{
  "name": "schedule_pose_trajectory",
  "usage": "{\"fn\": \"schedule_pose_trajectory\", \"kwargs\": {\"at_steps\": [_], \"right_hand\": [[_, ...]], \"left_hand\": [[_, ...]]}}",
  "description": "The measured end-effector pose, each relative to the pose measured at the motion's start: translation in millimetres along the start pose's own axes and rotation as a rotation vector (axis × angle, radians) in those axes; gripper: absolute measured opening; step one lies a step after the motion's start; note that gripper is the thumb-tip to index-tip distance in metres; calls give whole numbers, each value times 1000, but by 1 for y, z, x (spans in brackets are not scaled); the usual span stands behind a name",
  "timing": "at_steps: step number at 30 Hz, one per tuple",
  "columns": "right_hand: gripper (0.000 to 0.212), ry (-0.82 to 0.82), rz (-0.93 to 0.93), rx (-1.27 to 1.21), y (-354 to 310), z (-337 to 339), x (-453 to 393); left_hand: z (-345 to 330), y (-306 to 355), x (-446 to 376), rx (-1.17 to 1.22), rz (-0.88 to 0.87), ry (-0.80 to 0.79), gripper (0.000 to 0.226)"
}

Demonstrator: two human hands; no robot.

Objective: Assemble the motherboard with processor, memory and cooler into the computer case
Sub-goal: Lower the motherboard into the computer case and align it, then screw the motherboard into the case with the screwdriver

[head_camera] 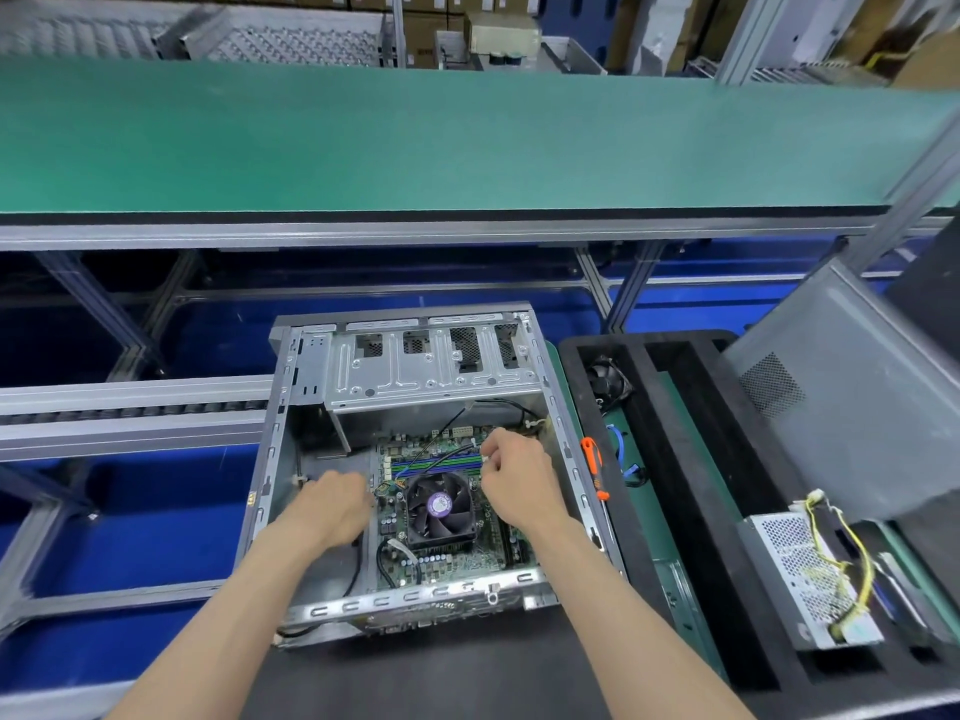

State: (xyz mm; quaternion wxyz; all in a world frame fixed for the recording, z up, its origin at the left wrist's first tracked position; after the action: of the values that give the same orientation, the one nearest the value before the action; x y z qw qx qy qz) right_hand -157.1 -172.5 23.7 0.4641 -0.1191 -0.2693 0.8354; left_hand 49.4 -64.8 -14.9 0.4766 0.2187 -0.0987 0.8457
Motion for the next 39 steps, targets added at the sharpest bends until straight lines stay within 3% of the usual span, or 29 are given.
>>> {"fn": "schedule_pose_trajectory", "kwargs": {"at_steps": [6,12,18,21,25,28,33,39], "right_hand": [[25,-15,-6,2,1,-1,0],[24,71,60,-92,-5,5,3],[18,296,170,-309,-14,49,18],[17,405,139,-358,4,85,31],[14,499,-26,-365,63,118,53],[14,480,-163,-321,117,121,75],[20,173,-426,-73,207,101,114],[17,-228,-556,171,255,46,167]], "left_hand": [[39,24,1,231,11,328,31],[57,92,9,587,-230,406,21],[62,134,22,756,-395,489,19],[62,162,30,773,-517,485,18],[63,214,45,662,-714,470,15],[56,258,55,453,-864,419,17],[25,322,60,-144,-832,221,20],[-4,363,55,-433,-758,-9,12]]}}
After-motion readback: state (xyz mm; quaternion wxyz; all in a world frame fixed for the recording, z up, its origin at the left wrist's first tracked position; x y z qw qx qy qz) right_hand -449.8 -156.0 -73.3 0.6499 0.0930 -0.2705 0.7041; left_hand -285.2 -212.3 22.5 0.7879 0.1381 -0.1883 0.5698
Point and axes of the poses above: each hand's wrist, its own x-axis away from the middle knuckle, its own z-axis out of the back of the hand, y = z × x, the point moved 5 cm from there along -x, towards the middle knuckle, and after that the axes turned 7 degrees about z, right-handed, at the moved point
